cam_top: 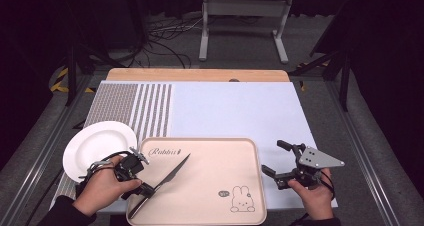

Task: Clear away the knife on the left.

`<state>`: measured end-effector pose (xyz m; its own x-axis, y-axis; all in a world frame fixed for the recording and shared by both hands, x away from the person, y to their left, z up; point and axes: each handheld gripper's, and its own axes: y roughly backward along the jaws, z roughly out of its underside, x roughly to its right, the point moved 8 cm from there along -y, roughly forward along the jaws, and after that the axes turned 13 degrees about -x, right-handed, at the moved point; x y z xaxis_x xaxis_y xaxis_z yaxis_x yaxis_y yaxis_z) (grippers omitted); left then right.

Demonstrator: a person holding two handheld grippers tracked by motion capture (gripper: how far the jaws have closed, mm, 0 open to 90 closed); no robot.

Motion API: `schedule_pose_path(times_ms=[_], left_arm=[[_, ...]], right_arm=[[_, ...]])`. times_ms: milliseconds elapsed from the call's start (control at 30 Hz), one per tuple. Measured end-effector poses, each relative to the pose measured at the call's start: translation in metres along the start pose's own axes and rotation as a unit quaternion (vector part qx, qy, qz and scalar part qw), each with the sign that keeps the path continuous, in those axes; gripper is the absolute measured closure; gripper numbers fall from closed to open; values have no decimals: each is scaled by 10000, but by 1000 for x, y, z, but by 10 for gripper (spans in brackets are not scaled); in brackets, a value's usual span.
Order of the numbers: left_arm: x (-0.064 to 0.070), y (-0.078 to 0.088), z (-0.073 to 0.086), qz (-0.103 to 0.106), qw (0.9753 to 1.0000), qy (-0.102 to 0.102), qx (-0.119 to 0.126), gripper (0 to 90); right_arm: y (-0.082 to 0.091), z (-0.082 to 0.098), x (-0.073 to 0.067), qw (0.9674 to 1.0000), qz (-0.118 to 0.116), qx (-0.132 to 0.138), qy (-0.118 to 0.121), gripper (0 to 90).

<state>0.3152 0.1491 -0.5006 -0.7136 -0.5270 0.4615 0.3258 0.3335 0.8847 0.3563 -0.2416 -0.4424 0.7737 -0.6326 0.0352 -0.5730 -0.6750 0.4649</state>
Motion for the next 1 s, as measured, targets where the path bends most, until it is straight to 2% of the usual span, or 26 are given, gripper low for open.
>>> schedule_pose_path(times_ms=[267, 433, 1000], left_arm=[[-2, -4, -1, 0, 10000, 44, -57, 794], [-5, -7, -4, -79, 9999, 100, -97, 794], [-9, -11, -5, -13, 9997, 188, -123, 793]], right_arm=[[-1, 0, -1, 10000, -24, -7, -19, 34], [-1, 0, 0, 10000, 1, -21, 7, 42], [-2, 1, -1, 10000, -36, -19, 12, 41]])
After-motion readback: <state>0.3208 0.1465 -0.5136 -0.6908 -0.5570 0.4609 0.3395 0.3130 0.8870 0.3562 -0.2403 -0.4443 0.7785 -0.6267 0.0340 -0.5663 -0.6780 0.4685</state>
